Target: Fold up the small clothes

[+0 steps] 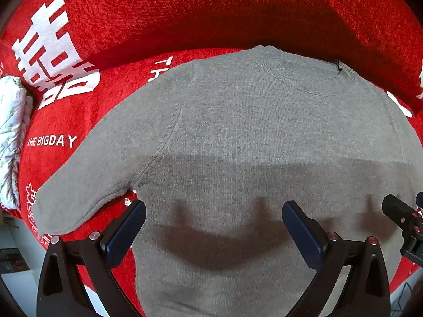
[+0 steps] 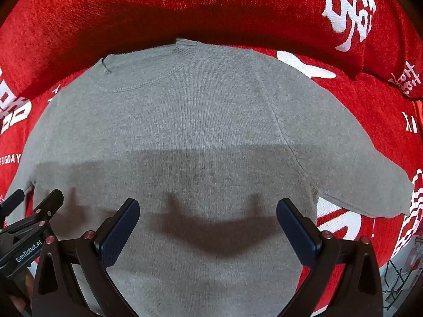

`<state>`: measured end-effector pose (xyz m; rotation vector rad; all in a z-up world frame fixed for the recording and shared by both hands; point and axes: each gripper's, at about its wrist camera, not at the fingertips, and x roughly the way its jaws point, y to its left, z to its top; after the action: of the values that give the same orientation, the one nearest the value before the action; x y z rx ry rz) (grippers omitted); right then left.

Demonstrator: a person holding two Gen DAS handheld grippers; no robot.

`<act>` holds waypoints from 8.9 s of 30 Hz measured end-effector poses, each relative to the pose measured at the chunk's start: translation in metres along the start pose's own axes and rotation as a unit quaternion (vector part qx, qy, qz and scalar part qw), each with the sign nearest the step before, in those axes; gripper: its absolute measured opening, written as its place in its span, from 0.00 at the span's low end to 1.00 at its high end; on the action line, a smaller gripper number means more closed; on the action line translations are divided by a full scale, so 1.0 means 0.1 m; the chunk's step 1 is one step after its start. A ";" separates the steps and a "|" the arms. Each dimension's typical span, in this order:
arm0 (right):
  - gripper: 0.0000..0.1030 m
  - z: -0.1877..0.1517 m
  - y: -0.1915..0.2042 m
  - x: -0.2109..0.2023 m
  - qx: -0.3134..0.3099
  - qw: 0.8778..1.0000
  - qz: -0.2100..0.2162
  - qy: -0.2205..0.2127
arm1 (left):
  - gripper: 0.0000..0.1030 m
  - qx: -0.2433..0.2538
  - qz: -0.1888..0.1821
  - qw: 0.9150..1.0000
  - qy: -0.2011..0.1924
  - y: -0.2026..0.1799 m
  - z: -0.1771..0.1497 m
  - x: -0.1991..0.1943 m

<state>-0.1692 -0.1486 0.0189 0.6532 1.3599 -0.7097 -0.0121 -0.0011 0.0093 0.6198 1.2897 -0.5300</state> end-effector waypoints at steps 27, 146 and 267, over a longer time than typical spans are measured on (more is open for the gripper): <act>1.00 -0.03 0.14 -0.03 -0.004 1.000 -0.007 -0.002 | 1.00 -0.010 -0.011 1.000 0.002 0.10 -0.08 -0.02; 0.49 -0.40 -0.87 0.48 0.458 0.820 0.324 -0.114 | 0.90 -0.066 -0.085 0.993 -0.043 1.14 -0.20 0.27; 0.68 -0.61 -1.58 0.17 0.241 0.933 0.263 -0.055 | 0.99 0.007 -0.025 1.000 -0.002 -0.49 0.00 -0.34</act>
<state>-0.3286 -0.2032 -0.0054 1.2923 0.8415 -0.6272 -0.0524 -0.0358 0.0367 0.5985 1.3024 -0.5809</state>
